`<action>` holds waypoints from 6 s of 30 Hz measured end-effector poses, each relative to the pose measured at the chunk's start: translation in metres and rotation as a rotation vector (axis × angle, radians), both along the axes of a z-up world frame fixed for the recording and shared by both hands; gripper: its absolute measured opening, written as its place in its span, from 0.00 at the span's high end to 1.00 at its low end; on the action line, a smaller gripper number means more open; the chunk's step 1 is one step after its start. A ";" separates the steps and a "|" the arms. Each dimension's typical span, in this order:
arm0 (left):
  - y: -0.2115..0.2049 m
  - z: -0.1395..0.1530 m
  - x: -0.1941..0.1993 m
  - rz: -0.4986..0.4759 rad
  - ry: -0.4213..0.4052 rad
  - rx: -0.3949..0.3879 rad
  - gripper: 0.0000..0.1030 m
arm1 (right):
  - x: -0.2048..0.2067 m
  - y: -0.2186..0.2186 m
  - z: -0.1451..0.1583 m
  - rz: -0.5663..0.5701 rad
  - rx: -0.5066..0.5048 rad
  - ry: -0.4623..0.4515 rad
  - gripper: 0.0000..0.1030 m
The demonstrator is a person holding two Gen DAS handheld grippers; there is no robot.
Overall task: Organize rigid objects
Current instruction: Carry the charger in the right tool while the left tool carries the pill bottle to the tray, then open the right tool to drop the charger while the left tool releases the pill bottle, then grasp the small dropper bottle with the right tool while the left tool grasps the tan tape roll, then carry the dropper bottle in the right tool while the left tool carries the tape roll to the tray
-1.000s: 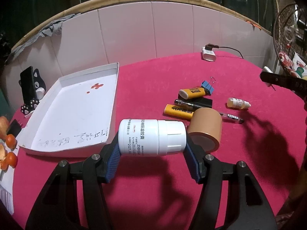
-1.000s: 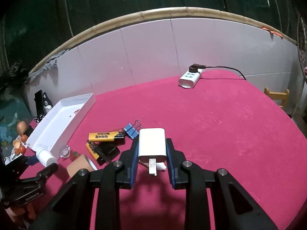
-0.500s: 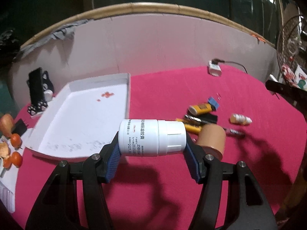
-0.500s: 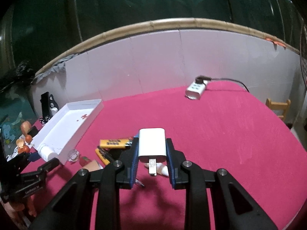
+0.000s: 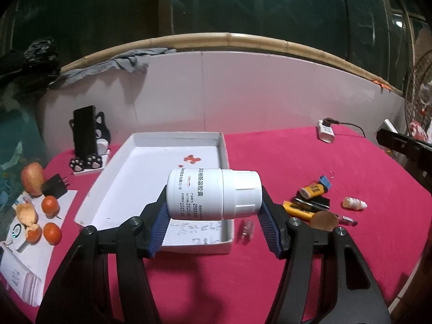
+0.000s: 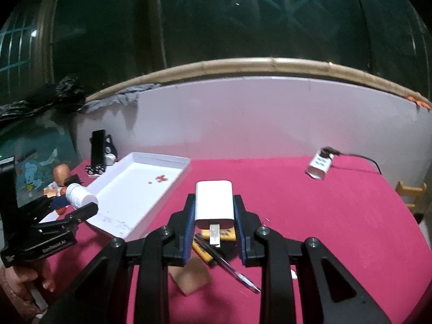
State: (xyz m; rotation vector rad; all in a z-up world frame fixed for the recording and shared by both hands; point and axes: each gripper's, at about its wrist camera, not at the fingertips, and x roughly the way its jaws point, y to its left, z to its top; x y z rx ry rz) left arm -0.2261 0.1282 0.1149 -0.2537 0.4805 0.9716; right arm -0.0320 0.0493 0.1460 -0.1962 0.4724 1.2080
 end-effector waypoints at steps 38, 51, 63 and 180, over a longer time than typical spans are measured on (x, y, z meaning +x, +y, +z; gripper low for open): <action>0.113 0.020 -0.057 0.210 -0.005 -0.050 0.42 | -0.053 0.116 0.007 0.166 -0.003 0.046 0.76; 0.171 -0.009 -0.033 0.222 0.066 -0.150 0.42 | -0.070 0.179 -0.022 0.194 -0.084 0.080 0.75; 0.211 -0.052 0.003 0.255 0.217 -0.241 0.41 | -0.074 0.227 -0.078 0.181 -0.263 0.137 0.75; -0.024 -0.088 0.127 -0.398 0.095 -0.271 0.49 | 0.088 -0.018 -0.109 -0.043 -0.282 0.196 0.82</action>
